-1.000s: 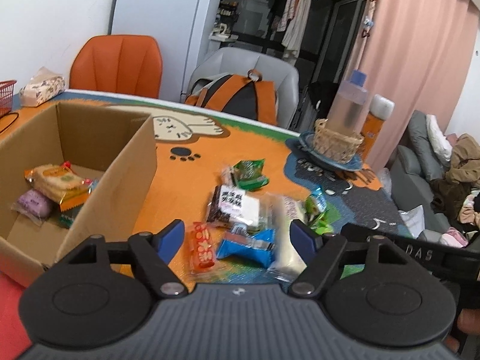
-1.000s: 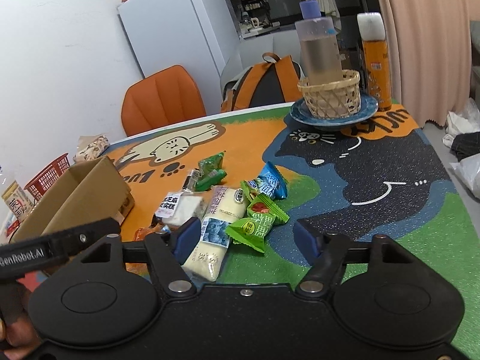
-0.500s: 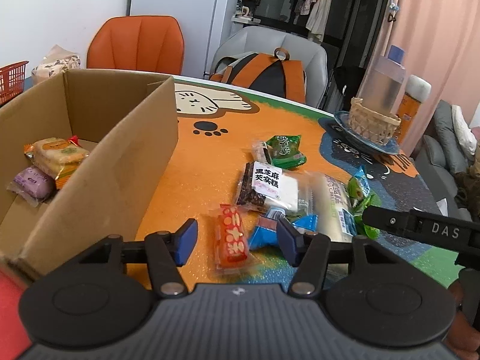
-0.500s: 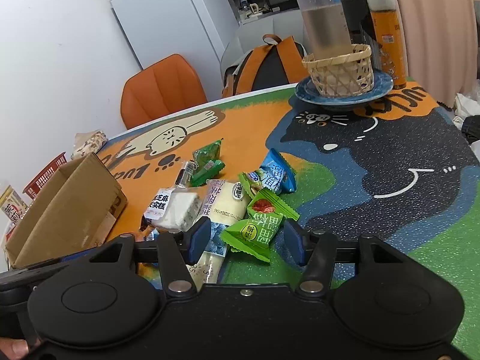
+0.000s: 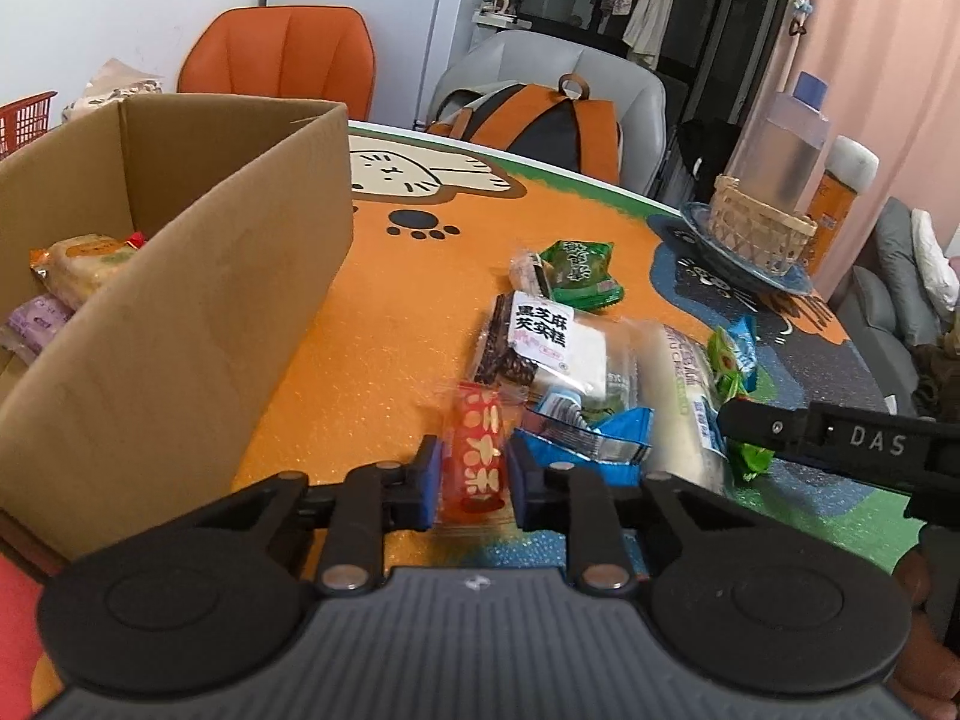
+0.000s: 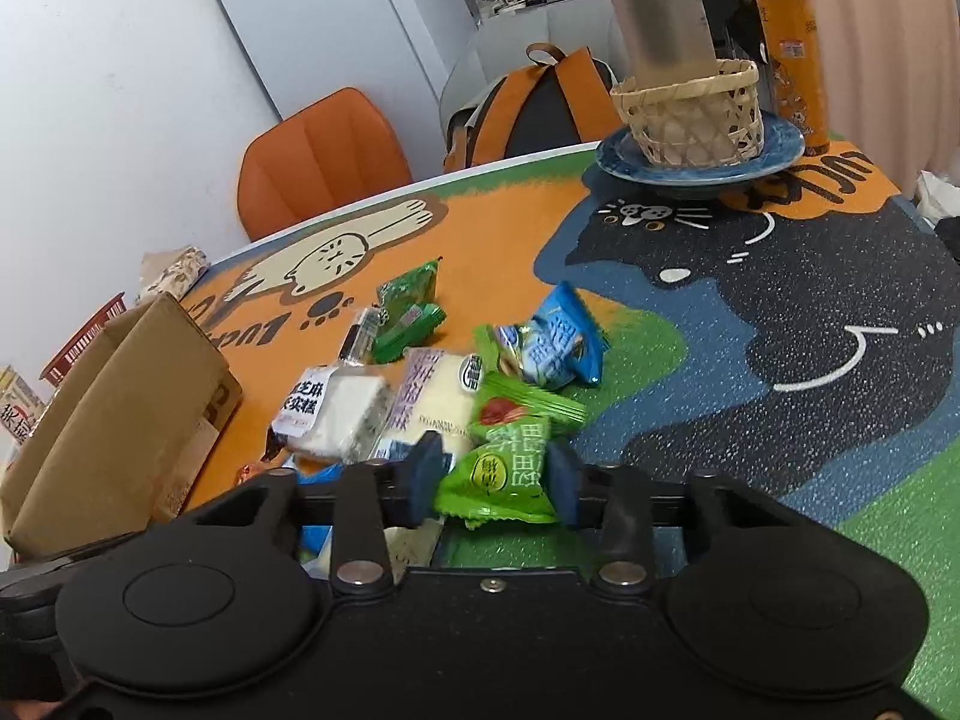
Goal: Organize snacks
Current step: 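Close the left gripper on the red candy stick while the right gripper grasps the green pack, then lift and carry the red candy stick and green pack toward the cardboard box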
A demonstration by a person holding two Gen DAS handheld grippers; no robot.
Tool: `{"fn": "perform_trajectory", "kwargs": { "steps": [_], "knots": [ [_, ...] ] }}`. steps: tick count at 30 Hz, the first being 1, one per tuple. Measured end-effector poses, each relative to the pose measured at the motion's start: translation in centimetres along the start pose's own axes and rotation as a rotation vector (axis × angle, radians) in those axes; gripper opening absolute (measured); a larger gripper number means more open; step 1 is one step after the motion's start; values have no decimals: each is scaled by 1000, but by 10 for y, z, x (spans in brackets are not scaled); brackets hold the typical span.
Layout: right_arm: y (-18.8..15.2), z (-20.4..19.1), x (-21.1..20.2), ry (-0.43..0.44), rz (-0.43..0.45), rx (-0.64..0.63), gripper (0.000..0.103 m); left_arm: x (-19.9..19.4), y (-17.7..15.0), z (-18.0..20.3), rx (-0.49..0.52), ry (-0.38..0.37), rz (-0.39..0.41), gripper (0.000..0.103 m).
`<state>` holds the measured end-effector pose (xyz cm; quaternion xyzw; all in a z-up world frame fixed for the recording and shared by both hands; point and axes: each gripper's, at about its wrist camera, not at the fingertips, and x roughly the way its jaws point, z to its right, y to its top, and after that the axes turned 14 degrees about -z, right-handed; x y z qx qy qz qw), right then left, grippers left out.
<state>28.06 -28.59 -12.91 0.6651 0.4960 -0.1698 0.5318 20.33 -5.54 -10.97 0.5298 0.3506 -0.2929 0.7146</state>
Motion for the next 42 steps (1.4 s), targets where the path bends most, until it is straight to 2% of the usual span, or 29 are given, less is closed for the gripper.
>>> {"fn": "perform_trajectory", "kwargs": {
  "steps": [9,10,11,12,16,22,28,33,36,42],
  "knots": [
    [-11,-4,-24,9,41,-6,26,-22,-7,-1,-9,-36,37,16],
    [-12,-5,-27,7,48,-7,26,-26,-9,-1,-8,-39,44,13],
    [-13,-6,-30,6,55,-6,26,-29,-9,-1,-7,-44,49,4],
    [-13,-6,-33,8,61,-4,25,-33,-9,-2,-8,-55,52,0],
    [-16,-14,-44,19,87,-19,25,-47,-10,-1,-1,-62,85,0],
    [-20,-23,-53,15,107,-31,25,-54,-14,-8,-14,-62,73,1],
    [-27,-22,-54,-3,104,-21,25,-51,-17,-8,10,-65,54,8],
    [-31,-15,-50,-8,93,-7,25,-38,-20,-5,16,-52,28,31],
    [-31,-11,-47,-7,89,-5,25,-30,-21,-4,17,-38,24,40],
    [-31,-4,-41,-9,82,0,25,-16,-17,-2,11,4,27,40]
  ]
}}
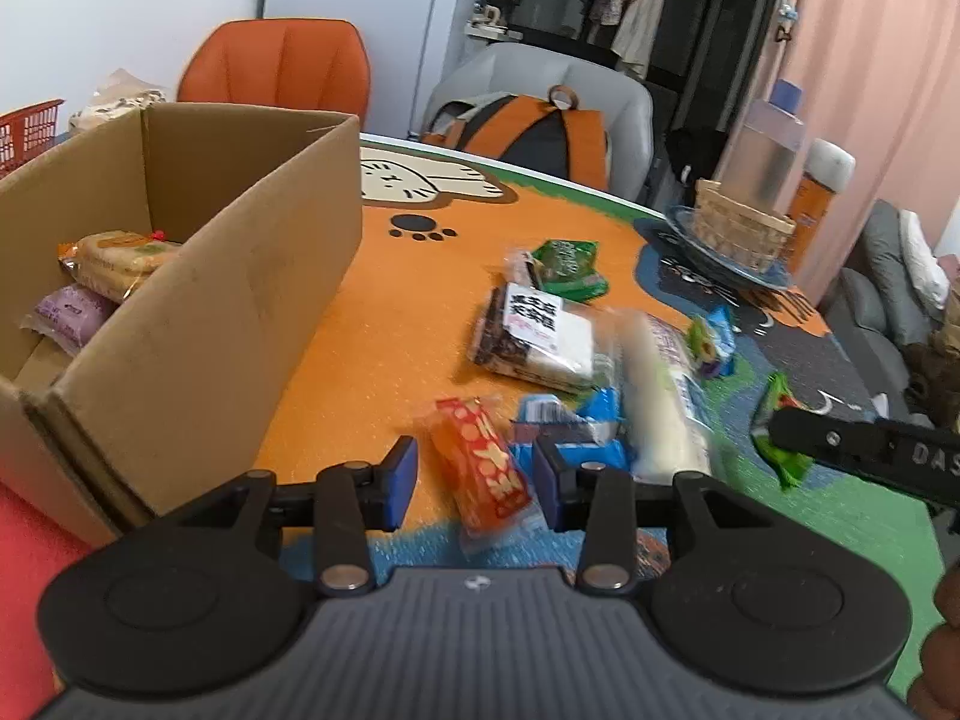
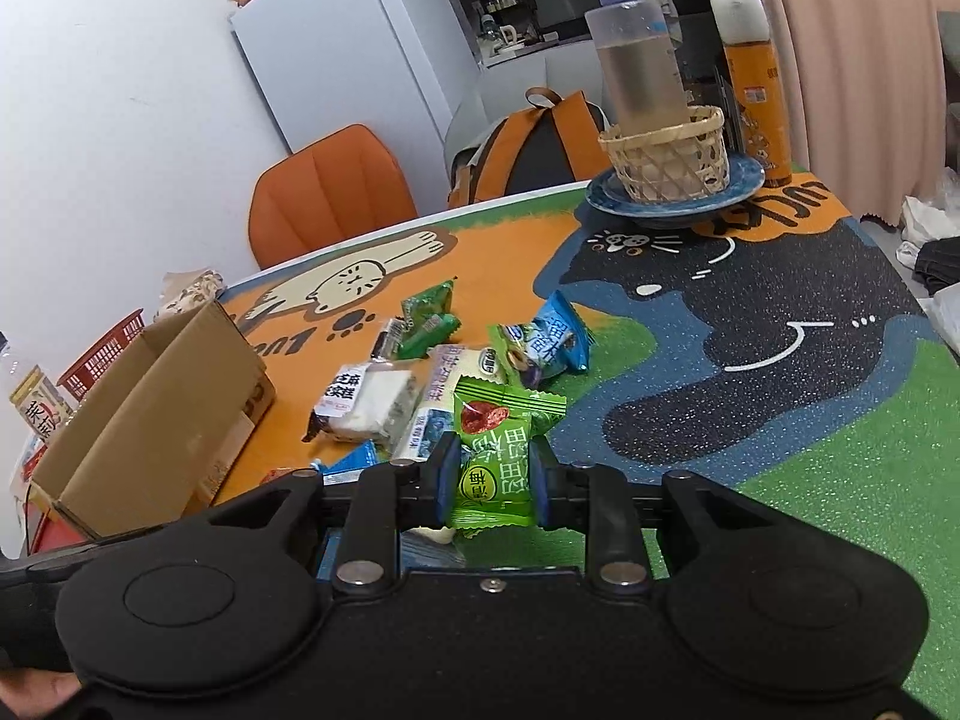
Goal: Organize snacks
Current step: 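Lift and carry the red candy stick and green pack toward the cardboard box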
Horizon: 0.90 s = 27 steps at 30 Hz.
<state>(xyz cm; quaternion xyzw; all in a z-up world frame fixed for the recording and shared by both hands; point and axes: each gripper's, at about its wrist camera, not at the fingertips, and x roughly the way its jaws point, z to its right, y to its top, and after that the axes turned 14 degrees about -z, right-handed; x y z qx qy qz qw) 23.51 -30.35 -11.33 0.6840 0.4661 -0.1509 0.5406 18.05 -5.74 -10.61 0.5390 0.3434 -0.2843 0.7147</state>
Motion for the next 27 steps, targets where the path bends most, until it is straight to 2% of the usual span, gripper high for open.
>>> {"fn": "perform_trajectory", "kwargs": {
  "steps": [10,12,14,21,27],
  "knots": [
    [1,14,10,4,-19,28,26,14,3,0,-26,42,28,38],
    [0,14,11,6,-19,24,26,15,1,1,-15,45,35,31],
    [-1,12,11,12,-19,21,26,13,-2,1,-5,39,38,19],
    [1,-2,3,11,-1,-7,26,0,-6,-7,-15,17,64,17],
    [2,-20,-4,17,15,-36,26,-28,-2,-10,-13,-16,125,17]
  ]
}}
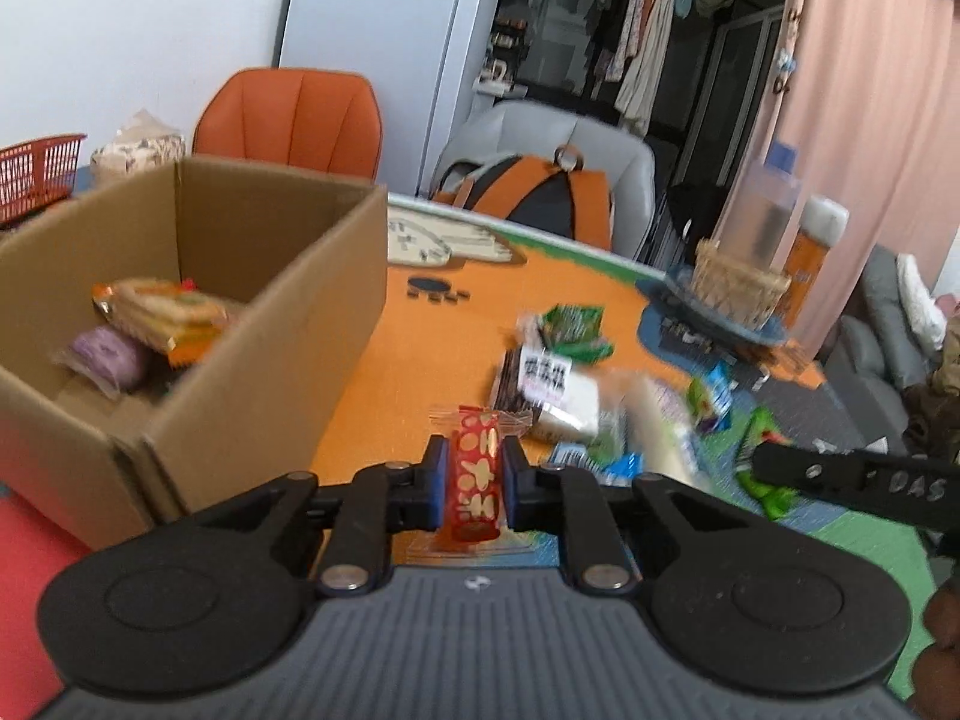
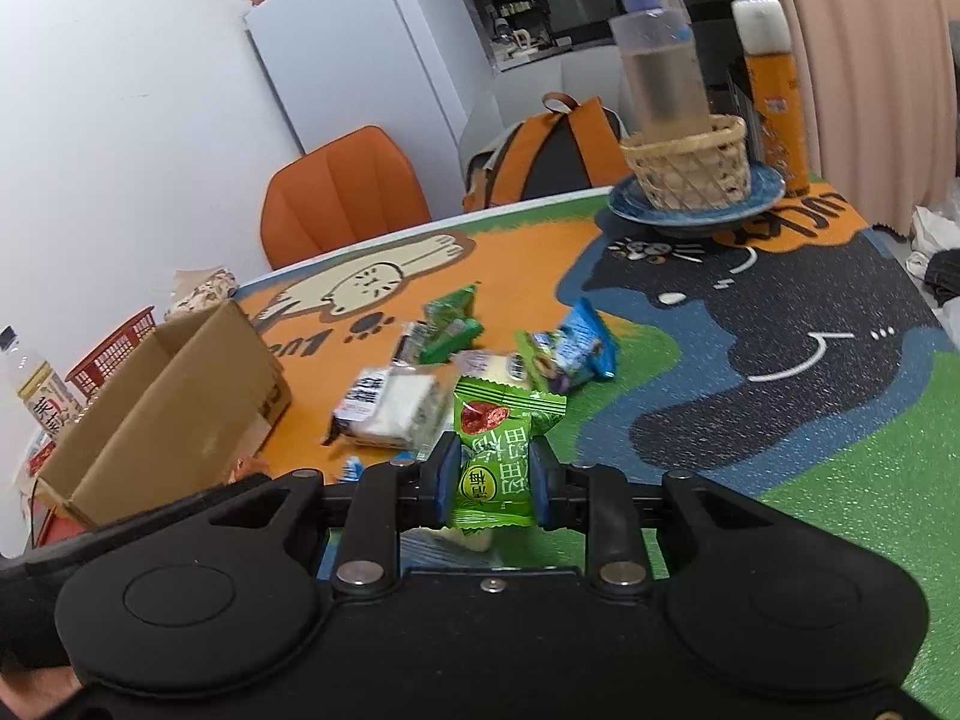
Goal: Organize snacks
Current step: 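Lift and carry the red candy stick and green pack toward the cardboard box, then open the left gripper over the box while the right gripper releases the green pack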
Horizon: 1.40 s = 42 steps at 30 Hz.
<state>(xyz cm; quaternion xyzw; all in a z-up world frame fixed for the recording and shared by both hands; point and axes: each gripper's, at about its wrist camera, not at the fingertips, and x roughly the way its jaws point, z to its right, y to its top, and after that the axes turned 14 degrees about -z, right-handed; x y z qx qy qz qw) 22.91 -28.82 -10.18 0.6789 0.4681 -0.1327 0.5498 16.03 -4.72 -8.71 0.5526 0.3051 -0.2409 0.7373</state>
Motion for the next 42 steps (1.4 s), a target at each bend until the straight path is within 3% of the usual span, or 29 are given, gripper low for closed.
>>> {"fn": "perform_trajectory", "kwargs": {
  "steps": [22,42],
  "knots": [
    [10,-77,-19,70,56,-134,25,-69,18,-34,-54,-13,149,17],
    [23,-146,0,81,48,-234,26,-77,28,-106,-169,20,176,17]
  ]
}}
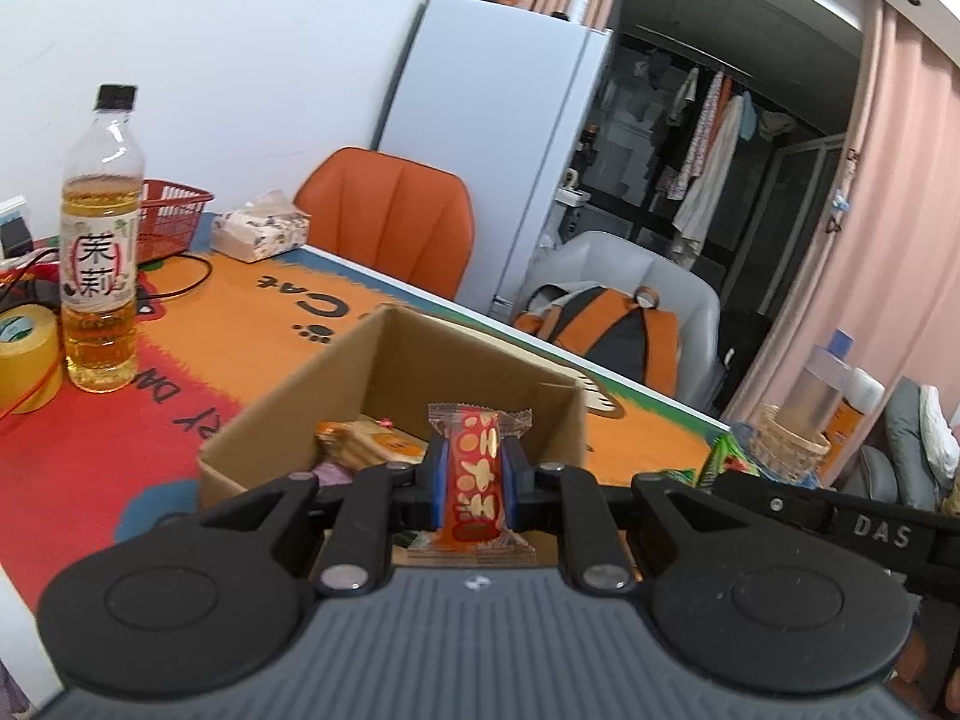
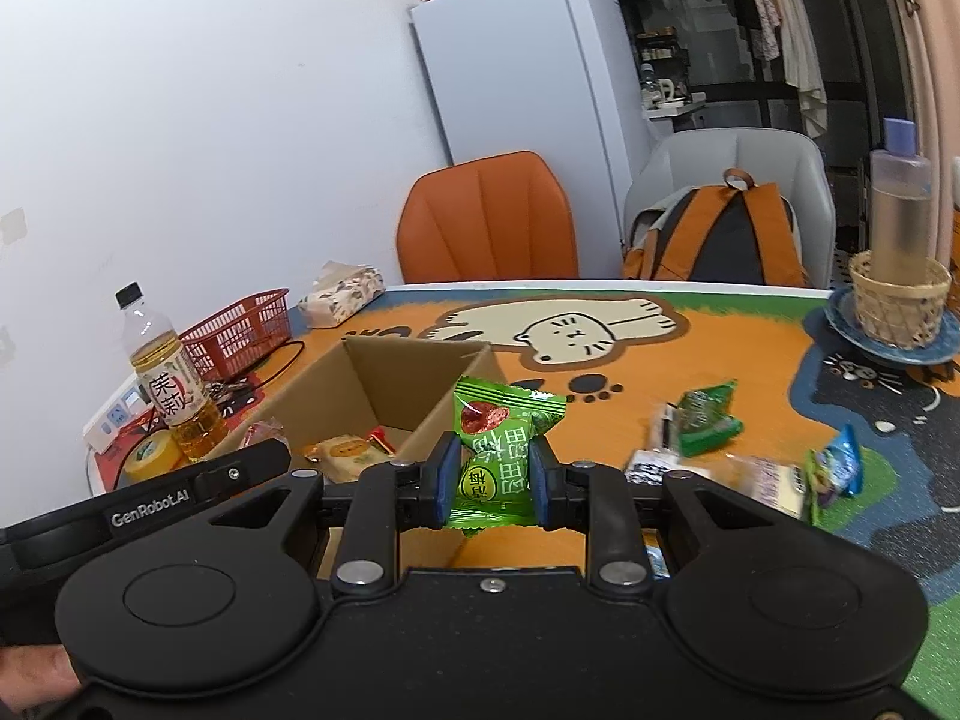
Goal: Organize snacks
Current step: 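Open the left gripper over the box while the right gripper releases the green pack, then move both grippers back to the snack pile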
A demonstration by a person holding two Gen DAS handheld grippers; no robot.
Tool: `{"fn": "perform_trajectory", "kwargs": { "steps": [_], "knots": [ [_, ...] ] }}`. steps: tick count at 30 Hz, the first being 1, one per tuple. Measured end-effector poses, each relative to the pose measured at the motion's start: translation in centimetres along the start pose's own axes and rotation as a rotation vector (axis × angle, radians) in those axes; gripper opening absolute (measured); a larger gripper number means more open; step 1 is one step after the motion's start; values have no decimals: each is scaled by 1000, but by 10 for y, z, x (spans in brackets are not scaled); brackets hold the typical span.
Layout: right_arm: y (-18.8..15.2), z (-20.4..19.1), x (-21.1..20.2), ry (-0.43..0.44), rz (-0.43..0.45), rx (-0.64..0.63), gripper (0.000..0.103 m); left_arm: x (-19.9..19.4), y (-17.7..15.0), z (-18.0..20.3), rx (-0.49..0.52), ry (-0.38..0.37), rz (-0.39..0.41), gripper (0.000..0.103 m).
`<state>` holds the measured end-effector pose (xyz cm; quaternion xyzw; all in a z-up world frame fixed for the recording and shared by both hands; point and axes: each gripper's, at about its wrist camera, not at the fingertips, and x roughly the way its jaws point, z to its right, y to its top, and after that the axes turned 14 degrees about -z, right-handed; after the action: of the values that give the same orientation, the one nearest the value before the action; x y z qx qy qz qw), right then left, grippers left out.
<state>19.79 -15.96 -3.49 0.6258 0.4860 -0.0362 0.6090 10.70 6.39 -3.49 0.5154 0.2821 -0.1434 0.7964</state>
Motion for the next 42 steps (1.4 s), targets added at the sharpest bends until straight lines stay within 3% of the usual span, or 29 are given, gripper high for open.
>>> {"fn": "perform_trajectory", "kwargs": {
  "steps": [14,26,31,38,42],
  "knots": [
    [18,-31,22,36,-16,-52,26,8,19,-35,-69,49,-4,17],
    [24,-60,32,100,-34,-102,26,-5,16,-49,-120,52,9,22],
    [20,-57,33,103,-40,-74,35,-10,11,-51,-125,76,-5,29],
    [9,-44,23,80,-45,-50,37,-17,4,-44,-120,77,2,56],
    [4,-30,13,52,-32,-22,48,-22,2,-34,-102,76,5,67]
  ]
}}
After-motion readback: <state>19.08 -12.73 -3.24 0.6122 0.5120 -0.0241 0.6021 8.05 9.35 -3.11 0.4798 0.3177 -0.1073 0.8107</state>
